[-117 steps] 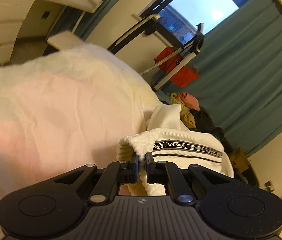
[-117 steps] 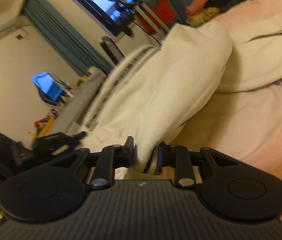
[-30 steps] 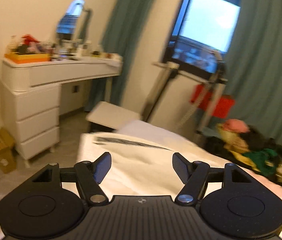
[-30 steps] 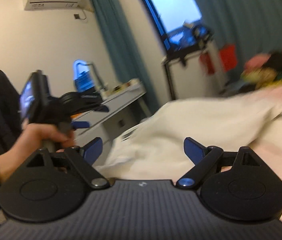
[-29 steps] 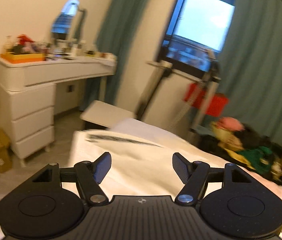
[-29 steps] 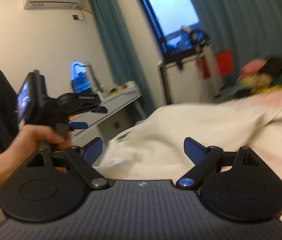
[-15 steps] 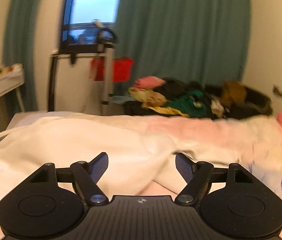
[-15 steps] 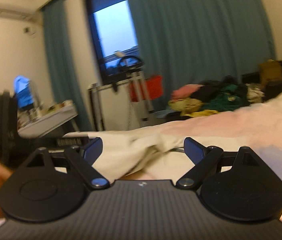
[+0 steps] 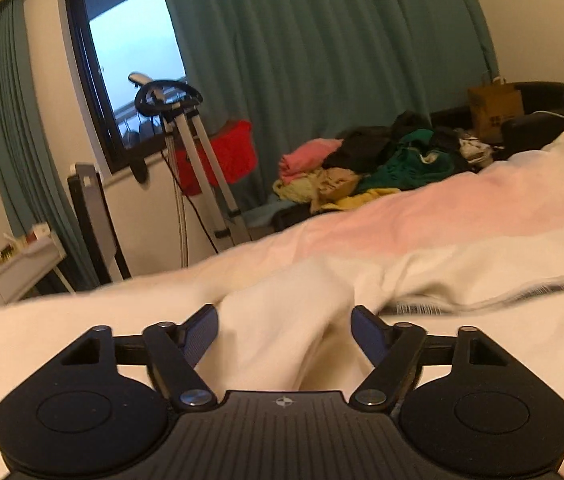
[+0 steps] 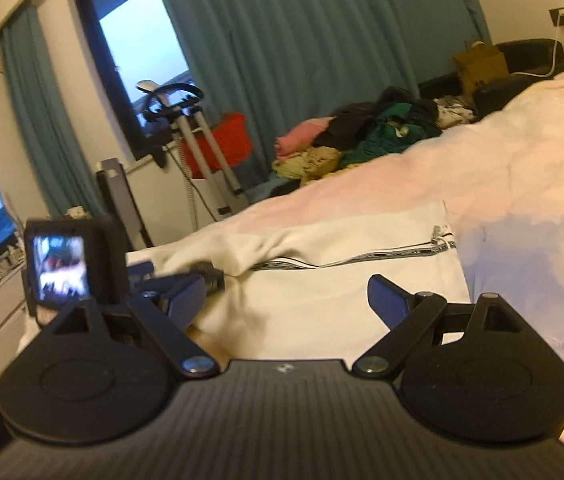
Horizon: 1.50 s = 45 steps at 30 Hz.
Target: Fold clothes
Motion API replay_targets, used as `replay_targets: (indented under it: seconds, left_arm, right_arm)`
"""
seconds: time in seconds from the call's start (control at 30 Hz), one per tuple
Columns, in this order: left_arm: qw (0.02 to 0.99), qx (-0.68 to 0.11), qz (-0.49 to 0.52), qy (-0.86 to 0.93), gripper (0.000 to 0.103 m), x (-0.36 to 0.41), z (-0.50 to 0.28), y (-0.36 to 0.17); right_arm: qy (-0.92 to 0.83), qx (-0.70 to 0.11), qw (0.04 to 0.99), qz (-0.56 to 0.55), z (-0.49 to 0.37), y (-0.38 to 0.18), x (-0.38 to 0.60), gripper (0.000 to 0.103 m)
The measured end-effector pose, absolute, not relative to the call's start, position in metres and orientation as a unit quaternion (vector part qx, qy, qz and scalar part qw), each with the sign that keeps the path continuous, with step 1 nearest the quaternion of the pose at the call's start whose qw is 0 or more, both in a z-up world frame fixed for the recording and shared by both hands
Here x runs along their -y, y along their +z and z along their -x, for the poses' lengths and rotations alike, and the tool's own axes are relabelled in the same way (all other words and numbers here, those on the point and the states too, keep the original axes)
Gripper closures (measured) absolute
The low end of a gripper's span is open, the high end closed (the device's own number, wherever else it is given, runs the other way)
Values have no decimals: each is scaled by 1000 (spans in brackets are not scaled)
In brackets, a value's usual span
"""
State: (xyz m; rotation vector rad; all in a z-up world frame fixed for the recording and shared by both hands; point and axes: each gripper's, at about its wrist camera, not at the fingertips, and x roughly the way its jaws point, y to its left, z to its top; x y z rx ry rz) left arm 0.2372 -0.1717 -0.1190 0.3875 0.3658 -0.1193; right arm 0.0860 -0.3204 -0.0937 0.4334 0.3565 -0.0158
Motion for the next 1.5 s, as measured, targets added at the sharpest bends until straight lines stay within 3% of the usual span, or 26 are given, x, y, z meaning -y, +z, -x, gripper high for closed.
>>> replay_targets:
  seconds: [0.03, 0.1, 0.17, 0.27, 0.63, 0.93, 1.27, 1.5]
  left_arm:
    - [961, -183, -197, -60, 44, 177, -248, -120]
    - [956, -195, -213, -53, 69, 185, -268, -123]
    - [954, -205, -215, -52, 84, 185, -276, -120]
    - [953, -213, -205, -61, 95, 176, -274, -109]
    - [969, -146, -92, -177, 97, 90, -92, -34]
    - [967, -183, 35, -176, 97, -6, 16, -56]
    - [953, -209, 126, -179, 96, -43, -1, -59]
    - [947, -223, 160, -165, 96, -55, -16, -63]
  right_arm:
    - [-10, -178, 960, -218, -89, -97, 323, 13]
    - [-14, -183, 957, -227, -96, -103, 327, 13]
    - [-15, -189, 954, -232, -99, -107, 328, 13]
    - [-24, -191, 954, -230, -98, -109, 330, 13]
    - [1, -174, 944, -279, -71, -91, 339, 13]
    - [67, -197, 823, -529, -22, -109, 405, 12]
    - [10, -254, 750, -611, 2, -148, 411, 12]
    - [146, -359, 673, -630, -25, -187, 321, 12]
